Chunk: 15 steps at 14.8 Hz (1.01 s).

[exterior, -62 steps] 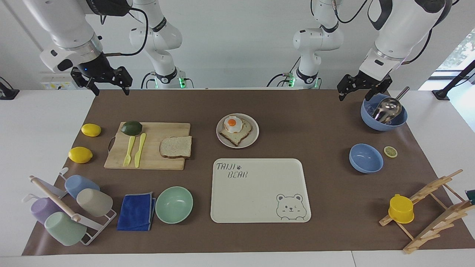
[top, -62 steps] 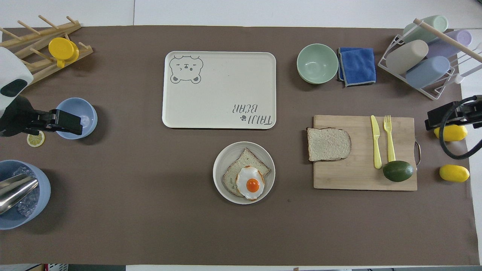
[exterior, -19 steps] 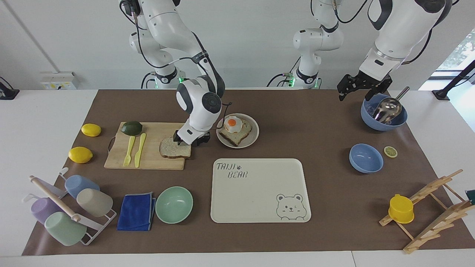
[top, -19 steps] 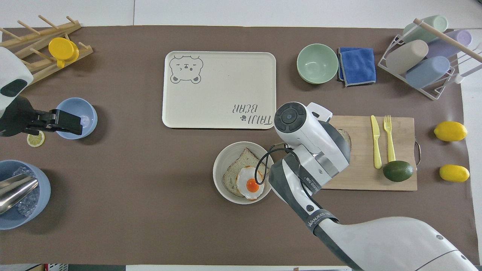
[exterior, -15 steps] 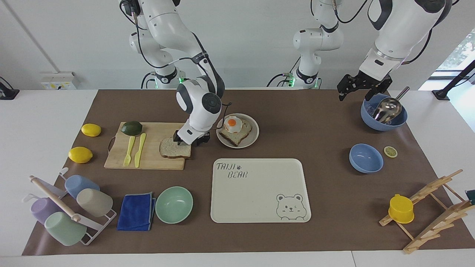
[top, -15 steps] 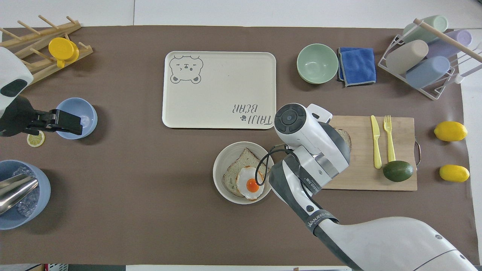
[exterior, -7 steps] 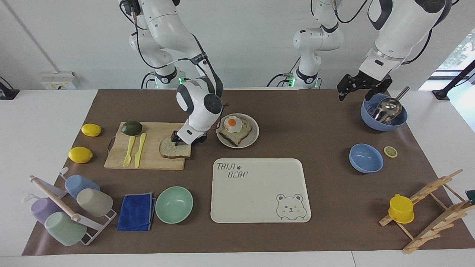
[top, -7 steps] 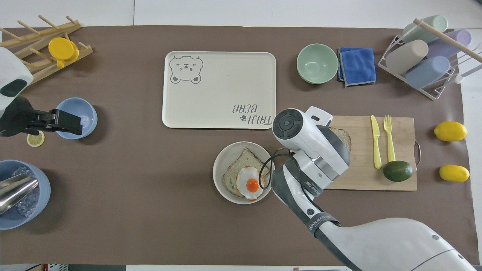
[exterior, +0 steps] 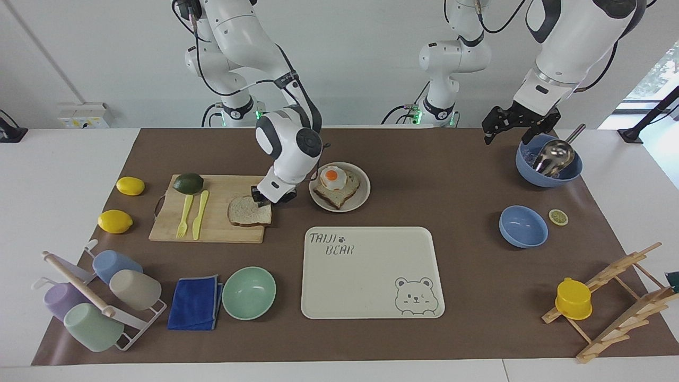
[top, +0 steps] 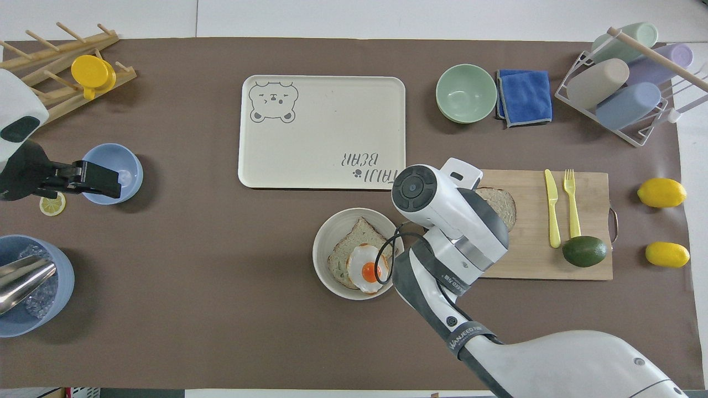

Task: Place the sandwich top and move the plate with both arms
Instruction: 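Grasp the bread slice with the right gripper and lift it, then carry the bread slice with the right gripper onto the egg plate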

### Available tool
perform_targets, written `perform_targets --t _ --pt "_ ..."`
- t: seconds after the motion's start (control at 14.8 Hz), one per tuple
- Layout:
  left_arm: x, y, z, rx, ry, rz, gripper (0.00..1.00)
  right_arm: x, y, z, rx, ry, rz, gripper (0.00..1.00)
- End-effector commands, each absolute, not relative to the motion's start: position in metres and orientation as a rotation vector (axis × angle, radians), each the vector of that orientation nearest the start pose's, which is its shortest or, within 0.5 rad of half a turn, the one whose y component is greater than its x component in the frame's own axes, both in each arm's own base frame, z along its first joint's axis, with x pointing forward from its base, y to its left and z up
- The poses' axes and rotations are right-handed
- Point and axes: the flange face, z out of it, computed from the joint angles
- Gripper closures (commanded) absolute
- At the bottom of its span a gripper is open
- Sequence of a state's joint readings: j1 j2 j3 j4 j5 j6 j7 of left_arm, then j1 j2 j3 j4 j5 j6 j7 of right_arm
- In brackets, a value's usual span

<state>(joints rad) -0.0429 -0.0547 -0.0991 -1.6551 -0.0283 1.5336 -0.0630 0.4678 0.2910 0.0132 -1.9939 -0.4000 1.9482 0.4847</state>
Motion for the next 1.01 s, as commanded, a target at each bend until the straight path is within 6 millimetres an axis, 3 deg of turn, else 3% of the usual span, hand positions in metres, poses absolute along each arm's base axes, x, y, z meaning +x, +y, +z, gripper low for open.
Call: perform_targets --t 0.0,0.13,0.27,0.47,0.54,0.74,0.94 --pt "0.519 -0.077 0.615 -3.134 0.127 0.112 0.00 0.516 0.244 0.305 -3.590 -0.396 0.247 1.00" --pt "0.519 -0.077 0.615 -3.134 0.127 0.112 0.00 0.512 0.270 0.328 -3.600 -0.436 0.278 1.00" --pt "0.519 -0.077 0.616 -3.134 0.127 0.109 0.00 0.496 0.318 0.355 -3.596 -0.548 0.268 1.00" --pt "0.519 -0.077 0.615 -3.134 0.129 0.112 0.00 0.480 0.361 0.381 -3.583 -0.629 0.231 1.00" --pt "0.519 -0.077 0.615 -3.134 0.129 0.112 0.00 0.467 0.384 0.388 -3.568 -0.697 0.193 1.00" --pt "0.519 -0.077 0.616 -3.134 0.127 0.109 0.00 0.439 0.419 0.382 -3.526 -0.791 0.174 1.00" --pt "0.519 -0.076 0.616 -3.134 0.127 0.112 0.00 0.432 0.434 0.371 -3.422 -0.781 0.131 1.00"
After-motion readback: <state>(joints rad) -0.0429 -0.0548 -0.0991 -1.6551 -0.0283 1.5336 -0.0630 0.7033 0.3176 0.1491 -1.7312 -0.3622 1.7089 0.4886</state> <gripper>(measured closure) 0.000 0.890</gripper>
